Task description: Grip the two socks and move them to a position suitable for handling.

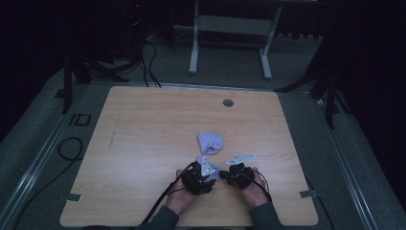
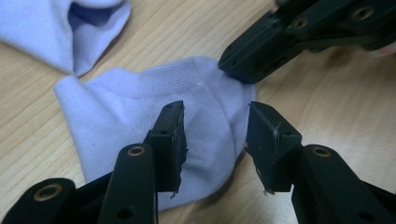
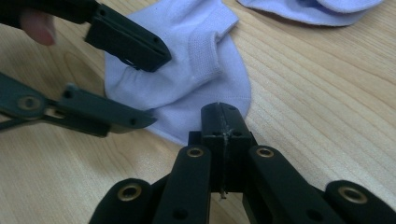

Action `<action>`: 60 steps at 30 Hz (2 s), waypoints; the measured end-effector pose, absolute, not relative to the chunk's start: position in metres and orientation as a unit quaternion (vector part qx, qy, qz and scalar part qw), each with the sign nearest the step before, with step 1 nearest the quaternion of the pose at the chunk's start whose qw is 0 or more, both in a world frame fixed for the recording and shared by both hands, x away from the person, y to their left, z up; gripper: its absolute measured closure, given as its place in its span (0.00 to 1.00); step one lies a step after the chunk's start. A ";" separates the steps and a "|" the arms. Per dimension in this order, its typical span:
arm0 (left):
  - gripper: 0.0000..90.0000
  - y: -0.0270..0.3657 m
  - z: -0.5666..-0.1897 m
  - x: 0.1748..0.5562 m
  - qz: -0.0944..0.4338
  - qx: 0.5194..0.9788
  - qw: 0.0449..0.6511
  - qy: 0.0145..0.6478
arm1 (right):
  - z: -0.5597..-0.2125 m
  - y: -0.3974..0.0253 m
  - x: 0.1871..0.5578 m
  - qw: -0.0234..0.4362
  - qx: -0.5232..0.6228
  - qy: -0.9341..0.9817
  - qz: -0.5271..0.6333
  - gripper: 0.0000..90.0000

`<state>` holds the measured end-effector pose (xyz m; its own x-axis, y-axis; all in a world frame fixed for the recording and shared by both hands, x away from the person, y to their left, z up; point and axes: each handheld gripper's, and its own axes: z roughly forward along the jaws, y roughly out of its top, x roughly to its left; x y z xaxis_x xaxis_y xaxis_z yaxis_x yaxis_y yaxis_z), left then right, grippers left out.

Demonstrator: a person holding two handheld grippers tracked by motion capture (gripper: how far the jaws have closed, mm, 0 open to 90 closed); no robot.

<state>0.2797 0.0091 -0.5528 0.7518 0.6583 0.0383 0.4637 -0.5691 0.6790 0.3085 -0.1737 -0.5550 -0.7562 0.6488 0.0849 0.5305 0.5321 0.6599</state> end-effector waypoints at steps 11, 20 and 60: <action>0.99 0.024 -0.544 0.278 0.153 0.863 0.339 0.343 | -0.555 -0.174 0.308 0.086 0.339 0.870 0.347 1.00; 1.00 0.069 -0.530 0.282 0.181 0.827 0.353 0.399 | -0.555 -0.173 0.308 0.088 0.339 0.871 0.344 1.00; 0.61 0.139 -0.546 0.283 0.184 0.796 0.340 0.466 | -0.533 -0.185 0.315 0.158 0.361 0.852 0.344 0.95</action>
<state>0.2832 0.1385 -0.5456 0.4988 0.8664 -0.0238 0.6158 -0.3349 0.7132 0.3150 -0.1852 -0.5330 -0.6899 0.7236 -0.0203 0.5067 0.5028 0.7003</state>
